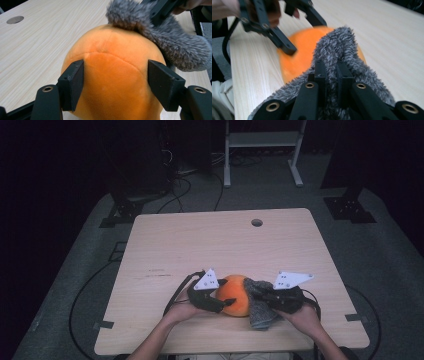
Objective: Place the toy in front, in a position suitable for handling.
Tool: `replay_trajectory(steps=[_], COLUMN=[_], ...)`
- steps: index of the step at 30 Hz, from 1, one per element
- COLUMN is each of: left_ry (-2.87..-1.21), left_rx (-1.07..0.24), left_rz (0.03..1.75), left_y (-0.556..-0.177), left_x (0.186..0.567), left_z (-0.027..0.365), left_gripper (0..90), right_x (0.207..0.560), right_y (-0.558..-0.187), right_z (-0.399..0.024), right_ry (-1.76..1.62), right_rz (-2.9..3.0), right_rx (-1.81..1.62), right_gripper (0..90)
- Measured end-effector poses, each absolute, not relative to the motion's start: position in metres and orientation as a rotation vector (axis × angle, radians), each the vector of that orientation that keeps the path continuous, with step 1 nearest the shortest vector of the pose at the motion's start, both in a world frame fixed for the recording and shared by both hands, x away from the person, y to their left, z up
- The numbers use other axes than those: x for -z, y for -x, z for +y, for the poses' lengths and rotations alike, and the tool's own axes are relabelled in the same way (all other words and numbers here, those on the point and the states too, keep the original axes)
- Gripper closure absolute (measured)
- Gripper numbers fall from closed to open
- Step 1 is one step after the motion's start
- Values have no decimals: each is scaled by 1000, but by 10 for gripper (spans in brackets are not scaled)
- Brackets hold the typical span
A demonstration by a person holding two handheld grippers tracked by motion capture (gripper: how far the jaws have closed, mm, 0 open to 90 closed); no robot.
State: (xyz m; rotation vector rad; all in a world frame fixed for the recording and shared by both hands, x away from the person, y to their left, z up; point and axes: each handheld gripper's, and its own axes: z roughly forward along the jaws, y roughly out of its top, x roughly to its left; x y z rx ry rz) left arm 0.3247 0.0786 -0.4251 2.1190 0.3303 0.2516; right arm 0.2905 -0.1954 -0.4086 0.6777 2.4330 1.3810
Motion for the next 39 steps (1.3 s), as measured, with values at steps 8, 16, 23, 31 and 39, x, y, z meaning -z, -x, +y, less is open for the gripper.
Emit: replay_trajectory(steps=[8, 16, 23, 31, 39], left_ry=[-2059, -2102, -2035, -2051, -2097], left_rx=[-77, -129, -189, -214, -69], left_rz=[348, 355, 418, 355, 405], left_y=[-332, -332, -331, -322, -337], left_x=[426, 431, 420, 414, 431], left_z=[88, 88, 90, 74, 82], left_gripper=[176, 257, 354, 373, 91], right_x=[413, 418, 409, 380, 400], right_y=[-296, -296, -291, -291, -303], right_z=[-183, -197, -218, -188, -177], right_ry=[-629, -697, -763, -648, -689], right_rz=[2459, 2456, 2407, 2404, 2472], right_rx=[-1396, -1407, -1399, -1477, -1429], right_gripper=[814, 813, 811, 811, 812])
